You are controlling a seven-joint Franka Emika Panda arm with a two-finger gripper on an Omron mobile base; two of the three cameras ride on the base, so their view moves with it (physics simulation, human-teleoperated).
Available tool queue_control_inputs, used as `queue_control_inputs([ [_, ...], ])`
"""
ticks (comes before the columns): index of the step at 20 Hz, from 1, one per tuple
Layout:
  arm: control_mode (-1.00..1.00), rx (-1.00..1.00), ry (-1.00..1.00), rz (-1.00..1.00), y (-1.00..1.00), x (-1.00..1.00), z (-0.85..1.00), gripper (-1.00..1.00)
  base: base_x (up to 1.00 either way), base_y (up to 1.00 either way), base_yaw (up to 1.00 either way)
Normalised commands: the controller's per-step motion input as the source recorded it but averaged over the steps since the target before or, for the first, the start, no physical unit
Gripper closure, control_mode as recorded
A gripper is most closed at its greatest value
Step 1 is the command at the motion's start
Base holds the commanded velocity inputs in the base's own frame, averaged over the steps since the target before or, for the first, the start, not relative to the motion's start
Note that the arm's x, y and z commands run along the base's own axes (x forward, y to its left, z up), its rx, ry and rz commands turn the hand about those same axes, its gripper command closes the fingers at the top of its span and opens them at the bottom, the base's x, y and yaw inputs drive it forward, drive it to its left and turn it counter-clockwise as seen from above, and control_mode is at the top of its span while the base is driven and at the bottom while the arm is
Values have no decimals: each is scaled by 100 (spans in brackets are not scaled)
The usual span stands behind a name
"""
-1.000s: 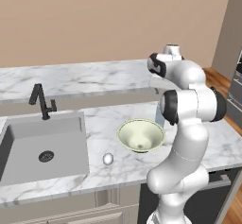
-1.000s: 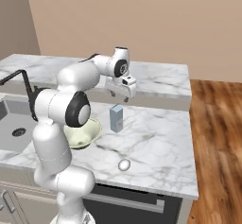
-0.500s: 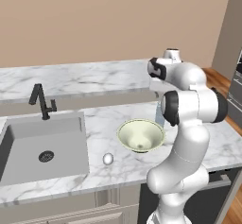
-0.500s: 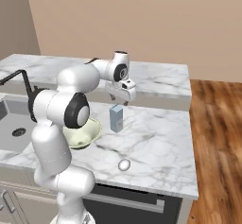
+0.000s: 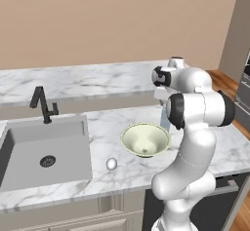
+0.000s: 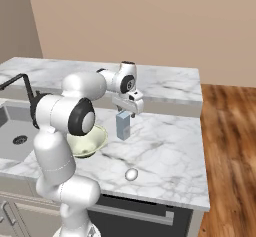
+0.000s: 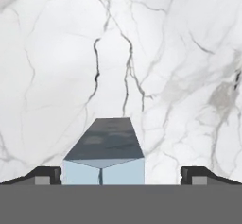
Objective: Gather the eggs and milk located in the vicinity of the sink area and place them right next to the bowl.
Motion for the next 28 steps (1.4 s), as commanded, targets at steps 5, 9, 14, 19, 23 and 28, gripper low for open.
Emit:
queue_control_inputs([
  [5,-100,0,0,-4,0,0,-17,-100,0,0,0],
  [9,-100,0,0,-5,0,0,-14,-100,0,0,0],
  [14,-100,0,0,-5,0,0,-11,-100,0,0,0],
  [19,-100,0,0,-3,0,0,-8,-100,0,0,0],
  [23,-100,0,0,0,0,0,0,-100,0,0,0],
  [28,-100,0,0,0,0,0,0,100,0,0,0],
])
